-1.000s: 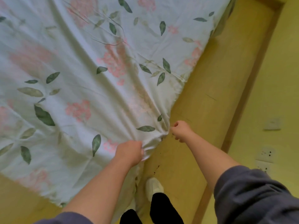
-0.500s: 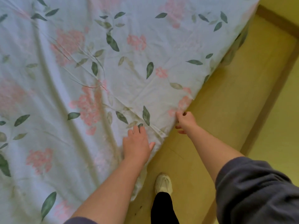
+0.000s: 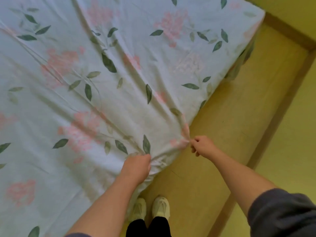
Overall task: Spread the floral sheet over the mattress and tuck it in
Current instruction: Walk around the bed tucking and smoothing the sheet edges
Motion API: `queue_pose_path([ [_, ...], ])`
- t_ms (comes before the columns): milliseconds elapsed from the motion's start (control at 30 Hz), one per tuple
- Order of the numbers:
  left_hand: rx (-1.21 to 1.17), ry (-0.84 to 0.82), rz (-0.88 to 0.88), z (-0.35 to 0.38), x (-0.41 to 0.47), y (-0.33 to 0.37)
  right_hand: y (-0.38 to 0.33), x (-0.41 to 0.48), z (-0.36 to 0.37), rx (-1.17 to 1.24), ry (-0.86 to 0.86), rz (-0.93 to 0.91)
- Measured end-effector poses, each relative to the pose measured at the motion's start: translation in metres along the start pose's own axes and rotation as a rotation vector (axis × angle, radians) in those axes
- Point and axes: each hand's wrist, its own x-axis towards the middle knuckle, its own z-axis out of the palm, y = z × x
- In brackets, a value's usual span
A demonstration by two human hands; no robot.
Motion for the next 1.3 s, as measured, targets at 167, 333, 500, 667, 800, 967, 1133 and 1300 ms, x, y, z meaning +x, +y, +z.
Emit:
queue_pose_path([
  [167, 0.087, -0.238, -0.033, -0.03, 0.02, 0.023, 0.004, 0.001, -0.046, -0.121, -0.055, 0.142],
  [333, -0.027, -0.184, -0.014, -0.111, 0.07, 0.08, -0.006, 0.015, -0.162, -0.191, 0.067, 0.123],
  [500, -0.146, -0.041, -0.06, -0.193, 0.13, 0.147, -0.03, 0.049, -0.278, -0.236, 0.122, 0.008],
  [667, -0.182, 0.011, -0.058, -0.273, 0.2, 0.219, -0.052, 0.098, -0.398, -0.275, 0.16, -0.035],
  [800, -0.208, 0.096, -0.057, -0.331, 0.277, 0.253, -0.072, 0.157, -0.473, -0.297, 0.193, -0.047],
  [967, -0.24, 0.133, -0.046, -0.385, 0.379, 0.291, -0.087, 0.243, -0.537, -0.31, 0.219, -0.061],
  [1133, -0.289, 0.174, -0.084, -0.435, 0.503, 0.322, -0.104, 0.349, -0.589, -0.577, 0.101, -0.227],
  [1300, -0.284, 0.1, -0.167, -0.46, 0.56, 0.342, -0.134, 0.398, -0.608, -0.763, -0.217, -0.354],
])
